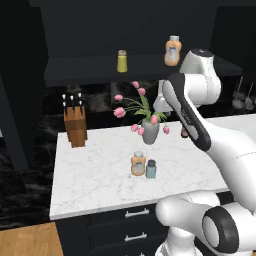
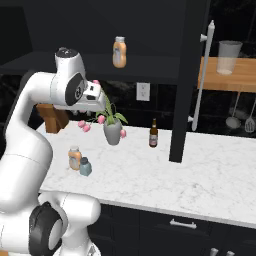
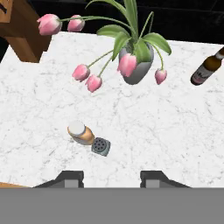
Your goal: Put the shaker and condiment bottle from the counter next to their counterparts in the cabinet.
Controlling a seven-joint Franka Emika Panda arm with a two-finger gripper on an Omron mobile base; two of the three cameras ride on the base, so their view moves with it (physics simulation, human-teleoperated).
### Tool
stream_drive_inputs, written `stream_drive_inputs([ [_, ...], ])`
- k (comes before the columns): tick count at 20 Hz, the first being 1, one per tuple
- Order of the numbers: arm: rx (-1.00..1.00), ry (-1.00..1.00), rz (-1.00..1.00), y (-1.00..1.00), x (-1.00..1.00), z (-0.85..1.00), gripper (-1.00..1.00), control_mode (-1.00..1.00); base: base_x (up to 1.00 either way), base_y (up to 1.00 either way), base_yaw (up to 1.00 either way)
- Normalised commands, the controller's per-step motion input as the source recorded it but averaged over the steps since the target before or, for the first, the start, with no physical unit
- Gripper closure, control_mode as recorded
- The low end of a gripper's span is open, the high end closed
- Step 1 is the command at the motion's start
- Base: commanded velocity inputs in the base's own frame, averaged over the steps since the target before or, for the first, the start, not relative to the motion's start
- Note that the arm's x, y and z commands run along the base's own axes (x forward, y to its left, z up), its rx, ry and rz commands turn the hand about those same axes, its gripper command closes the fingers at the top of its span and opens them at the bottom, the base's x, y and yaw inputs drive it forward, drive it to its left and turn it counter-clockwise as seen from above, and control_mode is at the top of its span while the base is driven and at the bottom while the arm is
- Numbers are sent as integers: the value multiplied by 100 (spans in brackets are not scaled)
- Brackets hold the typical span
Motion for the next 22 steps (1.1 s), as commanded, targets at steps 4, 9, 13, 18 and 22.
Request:
stream_drive_inputs([
  [4,0,-7,0,1,-19,-11,-100,-100,0,0,0],
  [9,3,-22,20,-24,-64,-35,-100,-100,0,0,0],
  [13,3,-25,37,-10,-38,-27,-100,-100,0,0,0],
  [18,4,-10,37,0,-8,-21,-100,-100,0,0,0],
  [22,7,-14,27,-14,-12,-47,-100,-100,0,0,0],
])
